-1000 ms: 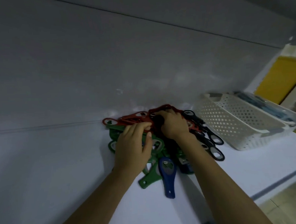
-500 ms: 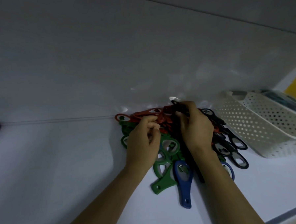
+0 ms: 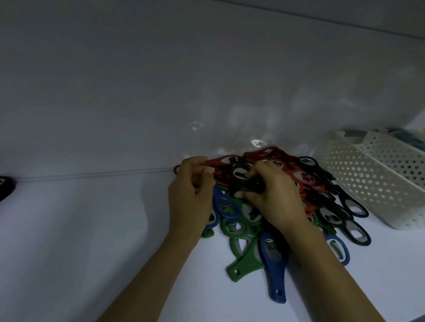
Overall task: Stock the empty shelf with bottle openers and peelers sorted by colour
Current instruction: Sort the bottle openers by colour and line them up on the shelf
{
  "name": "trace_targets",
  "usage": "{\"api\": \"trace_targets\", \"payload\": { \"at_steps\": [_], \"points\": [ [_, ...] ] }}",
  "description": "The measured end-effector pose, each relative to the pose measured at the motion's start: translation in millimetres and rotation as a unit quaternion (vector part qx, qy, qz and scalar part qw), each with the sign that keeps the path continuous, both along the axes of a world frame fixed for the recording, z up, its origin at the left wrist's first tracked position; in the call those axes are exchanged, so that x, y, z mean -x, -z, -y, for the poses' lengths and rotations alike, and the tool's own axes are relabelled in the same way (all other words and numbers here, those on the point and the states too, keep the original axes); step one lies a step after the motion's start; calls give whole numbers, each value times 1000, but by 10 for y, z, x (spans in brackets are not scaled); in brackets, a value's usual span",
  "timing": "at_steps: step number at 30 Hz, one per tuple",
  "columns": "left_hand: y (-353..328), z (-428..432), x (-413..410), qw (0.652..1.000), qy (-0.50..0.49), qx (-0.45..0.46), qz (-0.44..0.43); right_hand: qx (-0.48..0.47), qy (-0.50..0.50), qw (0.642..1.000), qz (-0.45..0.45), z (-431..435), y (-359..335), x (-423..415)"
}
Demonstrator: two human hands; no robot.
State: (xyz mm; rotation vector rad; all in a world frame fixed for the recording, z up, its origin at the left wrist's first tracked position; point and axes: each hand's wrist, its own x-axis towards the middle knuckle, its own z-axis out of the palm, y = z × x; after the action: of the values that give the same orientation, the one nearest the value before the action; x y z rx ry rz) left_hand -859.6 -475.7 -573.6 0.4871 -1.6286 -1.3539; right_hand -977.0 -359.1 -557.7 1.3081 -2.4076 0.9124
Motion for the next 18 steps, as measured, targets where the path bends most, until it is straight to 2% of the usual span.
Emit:
{"api": "trace_targets", "payload": {
  "at_steps": [4, 8, 11, 14, 18],
  "points": [
    [86, 47, 3, 999, -1, -51, 8, -25, -22, 999, 17, -41, -51, -19],
    [110, 15, 10, 999, -13, -29, 23, -9, -31, 999, -25, -14, -46, -86],
    [117, 8, 6, 999, -6, -9, 34, 20, 29, 999, -1, -2, -35, -105],
    [117, 14, 8, 999, 11, -35, 38, 55, 69, 996, 25, -4, -41, -101],
    [88, 9, 12, 996, 24, -84, 27, 133, 139, 981, -27, -27, -83, -85]
  ]
}}
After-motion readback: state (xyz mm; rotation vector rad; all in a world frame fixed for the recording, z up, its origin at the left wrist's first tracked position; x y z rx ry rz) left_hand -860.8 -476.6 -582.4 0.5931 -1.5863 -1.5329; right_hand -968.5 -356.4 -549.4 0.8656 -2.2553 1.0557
